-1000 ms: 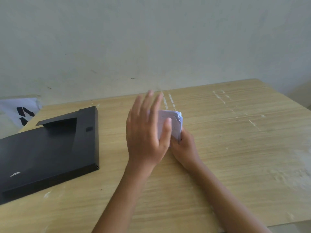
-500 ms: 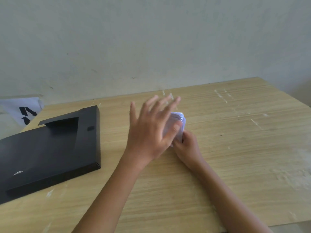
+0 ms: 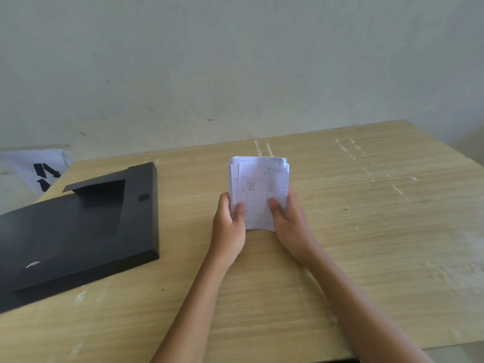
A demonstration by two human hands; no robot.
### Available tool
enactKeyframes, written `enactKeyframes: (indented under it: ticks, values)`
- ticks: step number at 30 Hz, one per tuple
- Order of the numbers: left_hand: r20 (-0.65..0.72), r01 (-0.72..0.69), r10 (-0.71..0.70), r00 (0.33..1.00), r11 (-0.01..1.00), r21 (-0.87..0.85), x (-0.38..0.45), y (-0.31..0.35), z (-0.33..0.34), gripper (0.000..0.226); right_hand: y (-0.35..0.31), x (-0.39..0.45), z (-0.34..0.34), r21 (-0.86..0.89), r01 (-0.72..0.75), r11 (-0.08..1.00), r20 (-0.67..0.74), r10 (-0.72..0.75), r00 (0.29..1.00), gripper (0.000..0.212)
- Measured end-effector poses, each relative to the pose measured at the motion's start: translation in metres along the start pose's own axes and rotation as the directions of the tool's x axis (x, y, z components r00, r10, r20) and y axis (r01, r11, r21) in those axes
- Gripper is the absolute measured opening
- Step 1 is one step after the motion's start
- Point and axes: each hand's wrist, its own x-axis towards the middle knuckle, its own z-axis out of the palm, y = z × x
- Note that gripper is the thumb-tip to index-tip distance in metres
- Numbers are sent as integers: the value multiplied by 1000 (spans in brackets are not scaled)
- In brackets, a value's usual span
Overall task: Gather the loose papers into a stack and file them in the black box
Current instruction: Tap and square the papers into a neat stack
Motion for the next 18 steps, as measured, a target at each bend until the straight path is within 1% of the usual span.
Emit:
enactKeyframes:
  ticks: [3,5,7,9,12,13,14,16,17,18]
  values:
    - [-90,-43,41,995,999,-20,-3,1,0,3,-9,1,3,-2,52,999,-7,-52,999,27]
    - [-112,-55,50,992,998,-38,-3,1,-1,3,-13,4,4,-72,86,994,-23,-88,996,23]
    - [-77,-43,45,996,999,25,-2,-5,-2,8,-12,5,5,-99,47,994,-56,-53,997,13]
    - [-25,-37,40,999,995,92,-3,-7,-2,20,-7,4,6,-56,-30,998,-103,24,994,4]
    - [56,-52,49,997,997,52,-3,1,-5,34,-6,4,6,9,-64,998,-127,65,990,7]
    - [61,-60,57,997,997,39,-2,2,-5,33,-7,4,5,25,-53,998,-130,56,990,8]
    - [46,-72,70,997,997,41,-1,4,-6,28,-9,4,5,33,-43,999,-128,46,991,10]
    - [-37,-94,96,995,994,50,1,6,-5,13,-11,3,5,19,-40,999,-117,42,992,8]
    - [-76,-92,94,993,995,28,2,7,-4,9,-12,2,7,12,-45,999,-111,46,993,6]
    - [-93,-74,73,993,997,-16,1,10,-3,8,-14,0,8,18,-49,999,-108,50,993,10]
